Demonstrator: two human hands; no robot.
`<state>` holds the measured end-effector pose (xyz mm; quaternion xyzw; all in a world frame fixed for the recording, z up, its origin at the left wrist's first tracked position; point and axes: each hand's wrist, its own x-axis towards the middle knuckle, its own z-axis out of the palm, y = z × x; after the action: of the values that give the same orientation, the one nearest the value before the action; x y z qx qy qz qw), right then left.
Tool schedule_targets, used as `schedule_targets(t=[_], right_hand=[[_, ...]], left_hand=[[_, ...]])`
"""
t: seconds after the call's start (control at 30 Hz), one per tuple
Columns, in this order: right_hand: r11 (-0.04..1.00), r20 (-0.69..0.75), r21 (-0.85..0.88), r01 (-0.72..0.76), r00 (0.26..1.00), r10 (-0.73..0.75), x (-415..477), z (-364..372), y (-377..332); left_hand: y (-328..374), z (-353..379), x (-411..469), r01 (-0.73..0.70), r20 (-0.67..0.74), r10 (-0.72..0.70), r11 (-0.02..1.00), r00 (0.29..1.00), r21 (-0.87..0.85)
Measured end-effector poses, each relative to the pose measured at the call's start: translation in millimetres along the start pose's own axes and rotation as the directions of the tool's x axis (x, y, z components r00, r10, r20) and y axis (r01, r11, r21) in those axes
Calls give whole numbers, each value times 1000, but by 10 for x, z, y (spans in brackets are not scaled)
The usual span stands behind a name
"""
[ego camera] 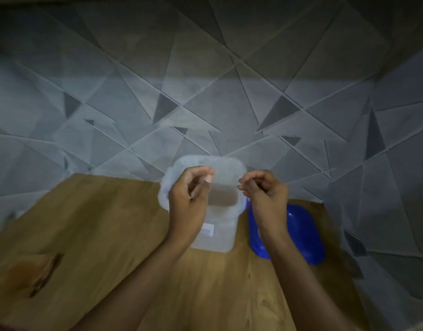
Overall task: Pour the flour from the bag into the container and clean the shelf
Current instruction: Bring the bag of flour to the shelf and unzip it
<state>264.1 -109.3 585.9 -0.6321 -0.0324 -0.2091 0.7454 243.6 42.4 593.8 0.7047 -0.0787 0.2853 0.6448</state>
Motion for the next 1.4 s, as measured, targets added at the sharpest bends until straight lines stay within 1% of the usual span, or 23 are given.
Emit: schedule_targets(t=[0.13, 0.3, 0.5, 0.6, 0.73, 0.87, 0.97, 1.13, 1.23, 1.33, 1.4], right_hand=[[997, 54, 18, 79, 995, -80, -120, 673, -380], [982, 117, 112, 152, 979, -165, -329, 1557, -842], [955, 167, 139, 261, 945, -282, -474, 2388, -1311], [941, 191, 161, 299, 926, -327, -458, 2737, -1528], [924, 232, 191, 333, 899, -372, -355, 3170, -1776], [883, 287, 200, 424, 836, -467, -127, 3622, -1949], [855, 311, 235, 463, 797, -517, 83, 3906, -2041], [836, 322, 262, 482, 773, -546, 441, 4384, -2172], [821, 352, 274, 502, 742, -571, 633, 4682, -2247], [816, 375, 254, 519, 725, -578, 813, 4978, -2300], [802, 404, 232, 550, 696, -594, 943, 5215, -2329]], left_hand=[[322, -652, 207, -44, -55, 46, 998, 997, 46], [784, -1528, 437, -128, -130, 140, 987, 982, 95], [1251, -2295, 735, -185, -213, 220, 967, 952, 173], [1470, -2636, 927, -220, -267, 280, 947, 922, 234], [1698, -3019, 1272, -269, -303, 350, 922, 886, 280], [1866, -3379, 1648, -299, -341, 438, 872, 832, 388], [1946, -3596, 1918, -283, -362, 467, 843, 807, 458], [2028, -3851, 2354, -182, -431, 425, 847, 796, 499], [2036, -3995, 2605, -144, -455, 441, 822, 774, 552], [2059, -4139, 2850, -84, -459, 438, 788, 773, 610], [2085, -4262, 3065, -63, -454, 434, 773, 778, 631]])
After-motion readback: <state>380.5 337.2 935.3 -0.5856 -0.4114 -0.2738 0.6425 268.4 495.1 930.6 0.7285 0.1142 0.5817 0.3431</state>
